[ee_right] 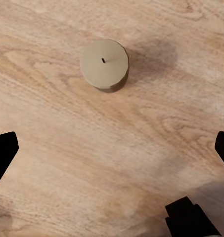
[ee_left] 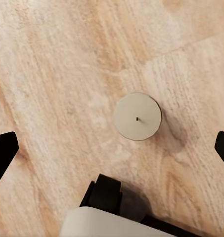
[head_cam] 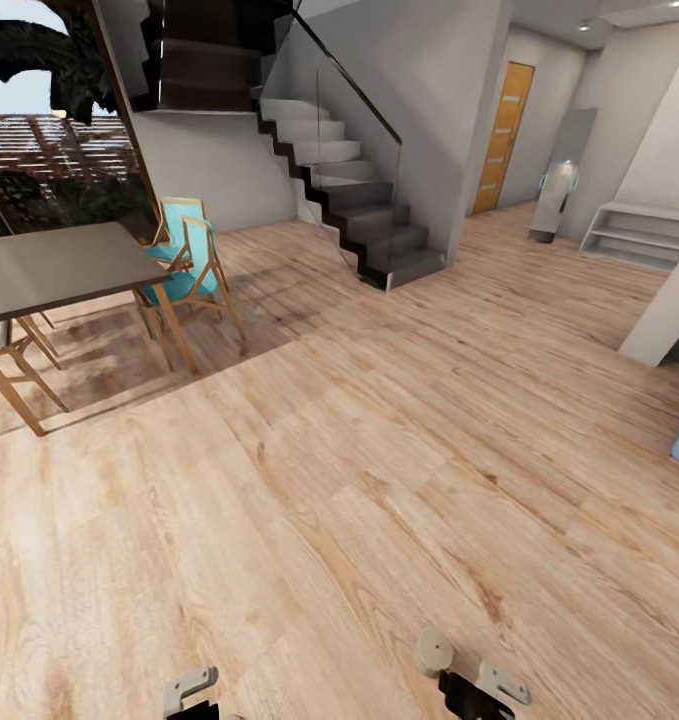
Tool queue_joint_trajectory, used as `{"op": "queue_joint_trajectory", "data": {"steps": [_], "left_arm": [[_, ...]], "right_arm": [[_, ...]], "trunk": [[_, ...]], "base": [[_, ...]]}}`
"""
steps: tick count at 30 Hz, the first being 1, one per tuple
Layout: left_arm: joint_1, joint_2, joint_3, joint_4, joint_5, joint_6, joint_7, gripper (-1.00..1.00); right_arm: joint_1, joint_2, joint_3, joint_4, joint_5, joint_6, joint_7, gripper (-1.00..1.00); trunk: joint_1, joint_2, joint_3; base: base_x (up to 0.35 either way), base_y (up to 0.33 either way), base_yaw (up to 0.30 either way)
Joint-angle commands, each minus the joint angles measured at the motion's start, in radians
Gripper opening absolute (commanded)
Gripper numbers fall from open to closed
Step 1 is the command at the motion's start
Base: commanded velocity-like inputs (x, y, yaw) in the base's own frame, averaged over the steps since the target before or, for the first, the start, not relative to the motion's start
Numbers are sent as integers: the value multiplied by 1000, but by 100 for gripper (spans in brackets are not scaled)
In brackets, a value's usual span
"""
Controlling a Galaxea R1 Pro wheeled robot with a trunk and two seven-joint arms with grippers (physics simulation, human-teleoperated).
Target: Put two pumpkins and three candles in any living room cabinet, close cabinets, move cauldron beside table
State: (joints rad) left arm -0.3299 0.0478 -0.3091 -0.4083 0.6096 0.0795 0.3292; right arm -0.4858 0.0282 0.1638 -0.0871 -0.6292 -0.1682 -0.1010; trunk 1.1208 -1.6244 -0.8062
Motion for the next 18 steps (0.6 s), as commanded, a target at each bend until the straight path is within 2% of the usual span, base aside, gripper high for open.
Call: {"op": "queue_joint_trajectory", "data": {"steps": [1, 13, 18], "left_arm": [[0, 2, -8, -3, 6, 5, 8, 100], [0, 1, -9, -3, 6, 4, 5, 100], [0, 1, -9, -3, 6, 4, 1, 100]], "right_arm": [[0, 0, 8, -2, -8, -2, -5, 100], [0, -1, 8, -6, -7, -4, 2, 100], [0, -2, 9, -7, -6, -5, 66, 100]], "trunk": [[4, -8, -4], [50, -92, -42], [69, -127, -57]], "base": [[0, 0, 0], [0, 0, 0], [0, 0, 0]]}}
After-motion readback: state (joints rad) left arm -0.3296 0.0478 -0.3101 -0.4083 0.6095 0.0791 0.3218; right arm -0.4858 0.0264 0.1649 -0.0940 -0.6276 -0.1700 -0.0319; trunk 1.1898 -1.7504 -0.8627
